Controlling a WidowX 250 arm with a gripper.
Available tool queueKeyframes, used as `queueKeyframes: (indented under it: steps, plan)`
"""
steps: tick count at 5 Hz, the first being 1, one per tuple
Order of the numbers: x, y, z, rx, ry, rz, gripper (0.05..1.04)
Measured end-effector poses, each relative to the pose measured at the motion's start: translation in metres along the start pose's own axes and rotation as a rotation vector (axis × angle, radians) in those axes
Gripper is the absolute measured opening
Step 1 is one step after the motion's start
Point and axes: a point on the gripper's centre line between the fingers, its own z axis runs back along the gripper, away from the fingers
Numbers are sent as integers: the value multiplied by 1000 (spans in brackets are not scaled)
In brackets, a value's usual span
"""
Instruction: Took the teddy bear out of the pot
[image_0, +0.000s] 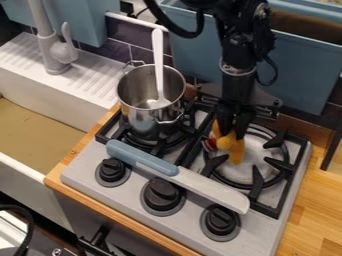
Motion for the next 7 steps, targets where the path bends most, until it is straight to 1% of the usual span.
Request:
queueKeyframes:
  steps: [1, 2, 3, 4, 5, 6, 7]
  plan:
    - [-1, 2, 2, -18, 33, 12, 541]
    - [2, 7, 9, -33, 22, 22, 845]
    - [6, 13, 19, -44, 19, 44, 1005]
    - [12, 18, 32, -66, 12, 52, 999]
    - [15, 27, 51, -53, 9, 59, 999]
    - [20, 43, 63, -17, 27, 83, 999]
    - [22, 61, 75, -35, 9, 81, 999]
